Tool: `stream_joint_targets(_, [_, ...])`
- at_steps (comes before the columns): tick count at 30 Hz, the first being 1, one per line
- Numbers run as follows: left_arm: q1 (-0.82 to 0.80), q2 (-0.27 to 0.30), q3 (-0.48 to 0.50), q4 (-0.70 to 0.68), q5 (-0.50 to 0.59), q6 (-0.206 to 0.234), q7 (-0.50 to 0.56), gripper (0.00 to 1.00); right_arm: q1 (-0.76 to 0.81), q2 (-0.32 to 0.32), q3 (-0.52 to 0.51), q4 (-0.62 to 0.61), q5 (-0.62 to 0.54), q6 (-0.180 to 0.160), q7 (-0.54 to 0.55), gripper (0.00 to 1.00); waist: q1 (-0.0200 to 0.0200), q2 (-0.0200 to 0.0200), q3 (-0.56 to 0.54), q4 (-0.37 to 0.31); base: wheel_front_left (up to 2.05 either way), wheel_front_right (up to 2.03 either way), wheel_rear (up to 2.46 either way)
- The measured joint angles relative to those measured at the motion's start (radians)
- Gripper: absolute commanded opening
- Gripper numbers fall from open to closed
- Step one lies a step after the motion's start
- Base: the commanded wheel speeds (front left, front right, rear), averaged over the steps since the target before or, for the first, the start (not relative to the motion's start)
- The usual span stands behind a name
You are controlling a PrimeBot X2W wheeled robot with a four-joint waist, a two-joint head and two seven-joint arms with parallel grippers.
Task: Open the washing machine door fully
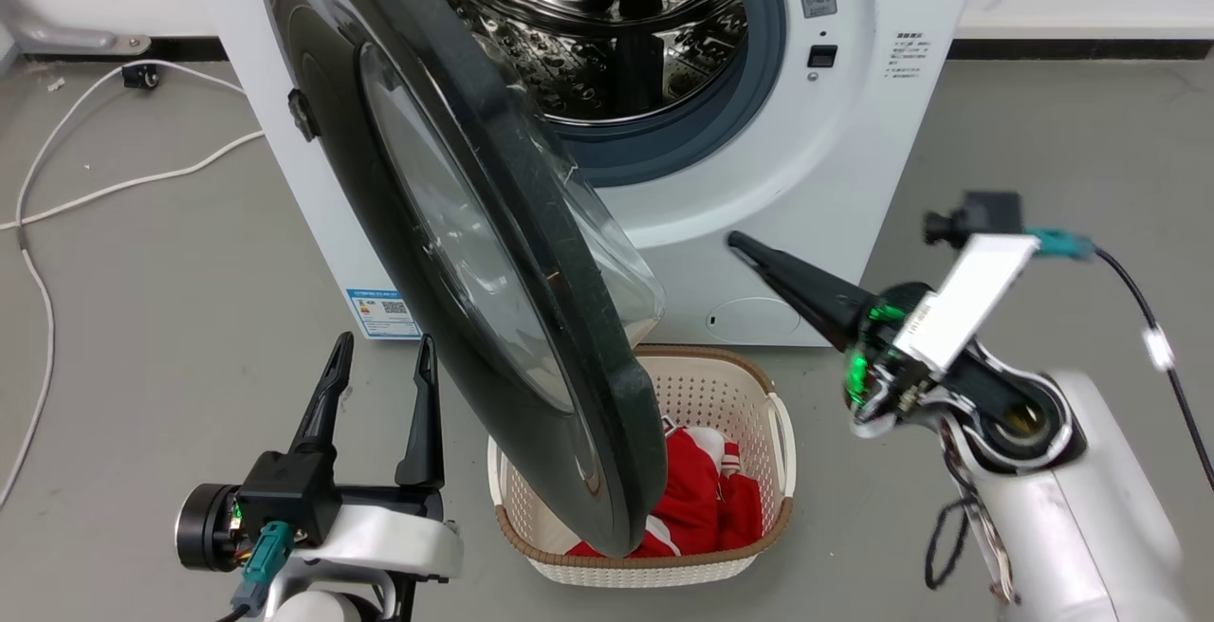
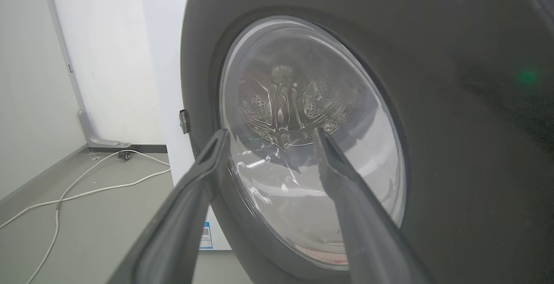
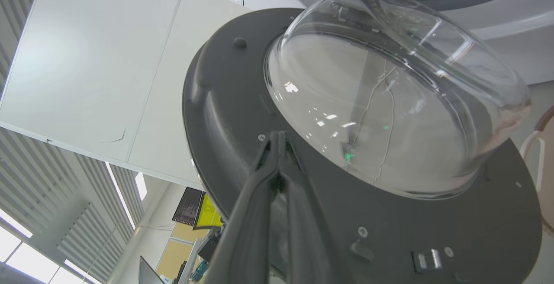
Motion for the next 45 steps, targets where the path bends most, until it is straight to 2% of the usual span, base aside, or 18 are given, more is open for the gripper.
stream_joint_targets(1, [0.002,0.0,0.002,0.0,0.0,0.0,0.0,1.0,0.021,-0.002,-0.021,-0.007,-0.005,0.0,-0.033,0.03,0.0,0.0,-0.002,-0.002,0.0,0.0,0.0])
stream_joint_targets(2, [0.005,0.0,0.003,0.0,-0.001,0.001,0.0,1.0,0.044,-0.004,-0.04,-0.015,-0.012,0.0,-0.064,0.44,0.0,0.0,-0.005,-0.005,0.0,0.0,0.0])
stream_joint_targets(3, [0.007,0.0,0.006,0.0,-0.001,0.001,0.0,1.0,0.07,-0.004,-0.061,-0.024,-0.022,0.0,-0.104,0.99,0.0001,0.0,-0.008,-0.007,0.0,0.0,0.0])
stream_joint_targets(5, [0.023,0.0,0.011,0.0,-0.001,0.001,0.0,1.0,0.157,-0.005,-0.116,-0.063,-0.066,0.0,-0.218,1.0,0.0,0.0,-0.02,-0.014,0.0,0.0,0.0])
stream_joint_targets(6, [0.023,0.0,0.011,0.0,-0.001,0.001,0.0,1.0,0.157,-0.005,-0.116,-0.063,-0.066,0.0,-0.218,1.0,0.0,0.0,-0.02,-0.014,0.0,0.0,0.0])
stream_joint_targets(10, [0.028,0.0,0.015,0.003,-0.001,0.001,0.0,1.0,0.274,-0.004,-0.171,-0.106,-0.145,0.0,-0.364,1.0,0.0,0.0,-0.036,-0.018,0.0,0.0,0.0])
stream_joint_targets(13, [0.037,0.0,0.022,0.004,0.001,0.0,0.0,1.0,0.347,-0.002,-0.198,-0.132,-0.219,0.0,-0.462,1.0,0.0,0.0,-0.044,-0.021,0.0,0.0,0.0])
stream_joint_targets(16, [0.039,0.0,0.029,0.005,0.004,-0.003,0.0,1.0,0.408,-0.001,-0.221,-0.158,-0.339,0.0,-0.563,1.0,0.0,0.0,-0.05,-0.022,0.0,0.0,0.0])
stream_joint_targets(23, [0.046,0.0,0.046,0.009,0.011,-0.009,0.0,1.0,0.487,0.0,-0.255,-0.224,-0.718,0.0,-0.751,1.0,0.0,0.0,-0.059,-0.028,0.0,0.0,0.0])
stream_joint_targets(26, [0.047,0.0,0.05,0.01,0.014,-0.011,0.0,1.0,0.504,-0.002,-0.268,-0.272,-0.952,0.0,-0.815,1.0,0.0,0.0,-0.061,-0.03,0.0,0.0,0.0])
stream_joint_targets(32, [0.048,0.0,0.057,0.009,0.019,-0.015,0.0,1.0,0.528,-0.001,-0.286,-0.383,-1.317,0.0,-0.867,1.0,0.0,0.0,-0.06,-0.03,0.0,0.0,0.0])
stream_joint_targets(37, [0.048,0.0,0.063,0.006,0.022,-0.016,0.0,1.0,0.566,0.001,-0.262,-0.453,-1.505,0.0,-0.867,1.0,0.0,0.0,-0.059,-0.031,0.0,0.0,0.0])
stream_joint_targets(40, [0.05,0.0,0.065,0.005,0.028,-0.018,0.0,1.0,0.584,0.001,-0.245,-0.459,-1.525,0.0,-0.855,1.0,0.0001,0.0,-0.057,-0.034,0.0,0.0,0.0])
stream_joint_targets(45, [0.05,0.0,0.066,0.004,0.03,-0.019,0.0,1.0,0.607,0.002,-0.242,-0.416,-1.496,0.0,-0.847,1.0,0.0,0.0,-0.055,-0.036,0.0,0.0,0.0])
